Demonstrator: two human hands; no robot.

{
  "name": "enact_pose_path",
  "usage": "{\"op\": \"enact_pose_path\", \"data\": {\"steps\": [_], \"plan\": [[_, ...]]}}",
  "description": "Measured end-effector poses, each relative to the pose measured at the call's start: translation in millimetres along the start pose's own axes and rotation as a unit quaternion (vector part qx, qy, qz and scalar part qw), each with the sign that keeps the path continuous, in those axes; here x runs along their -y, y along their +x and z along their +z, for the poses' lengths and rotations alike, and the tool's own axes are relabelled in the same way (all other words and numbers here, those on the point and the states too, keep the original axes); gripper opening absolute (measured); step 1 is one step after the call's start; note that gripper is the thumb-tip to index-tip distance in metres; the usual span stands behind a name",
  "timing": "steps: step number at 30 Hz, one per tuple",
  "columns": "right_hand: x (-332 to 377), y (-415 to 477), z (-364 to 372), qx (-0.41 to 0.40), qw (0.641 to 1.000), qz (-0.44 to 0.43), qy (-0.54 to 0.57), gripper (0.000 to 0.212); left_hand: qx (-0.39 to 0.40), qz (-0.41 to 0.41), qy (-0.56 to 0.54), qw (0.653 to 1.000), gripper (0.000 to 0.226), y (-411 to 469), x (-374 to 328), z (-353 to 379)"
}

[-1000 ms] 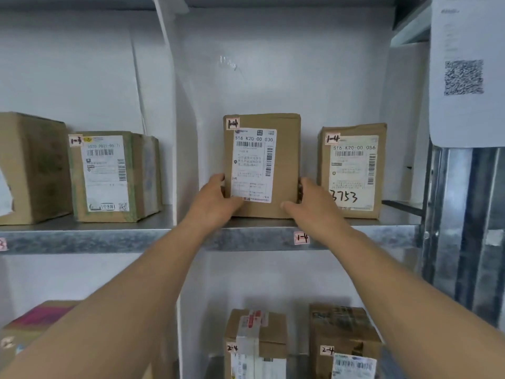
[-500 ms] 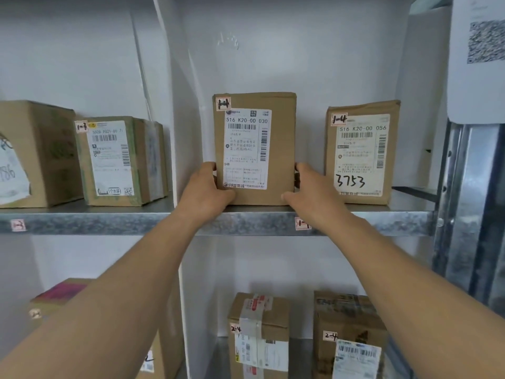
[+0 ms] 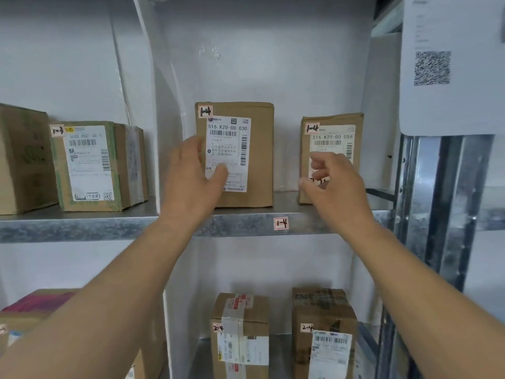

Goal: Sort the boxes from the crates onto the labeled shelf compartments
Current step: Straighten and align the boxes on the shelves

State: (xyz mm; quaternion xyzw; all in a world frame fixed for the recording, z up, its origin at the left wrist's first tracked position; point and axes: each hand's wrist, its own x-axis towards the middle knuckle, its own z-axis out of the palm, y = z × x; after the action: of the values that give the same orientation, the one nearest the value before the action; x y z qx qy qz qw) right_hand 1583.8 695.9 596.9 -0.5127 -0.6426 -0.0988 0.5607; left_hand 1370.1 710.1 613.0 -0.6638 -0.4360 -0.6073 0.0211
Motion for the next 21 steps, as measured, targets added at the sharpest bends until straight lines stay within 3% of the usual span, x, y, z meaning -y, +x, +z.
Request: {"op": "enact_pose_path", "data": {"steps": [6, 11, 16, 21], "plan": [[-36.5, 8.5, -29.2, -0.034, 0.999, 0.039, -0.018, 0.056, 0.109, 0.052, -0.047, 0.992, 0.059, -15.5, -51.8, 53.0], [-59.9, 12.7, -28.1, 0.028, 0.994, 0.109, -0.016, 0.061, 0.222, -0.014, -0.026, 0.975, 0.064, -12.7, -63.1, 108.3], [-73.7, 20.3, -29.7, 0.103, 0.987, 0.120, -0.016, 0.045, 0.241, -0.106, -0.032, 0.964, 0.057, -4.4, -60.0, 134.3], [-72.4, 24.2, -32.6, 0.140, 0.980, 0.135, -0.043, 0.043, 0.237, -0.102, -0.026, 0.966, 0.055, -4.7, -60.3, 135.9]]}}
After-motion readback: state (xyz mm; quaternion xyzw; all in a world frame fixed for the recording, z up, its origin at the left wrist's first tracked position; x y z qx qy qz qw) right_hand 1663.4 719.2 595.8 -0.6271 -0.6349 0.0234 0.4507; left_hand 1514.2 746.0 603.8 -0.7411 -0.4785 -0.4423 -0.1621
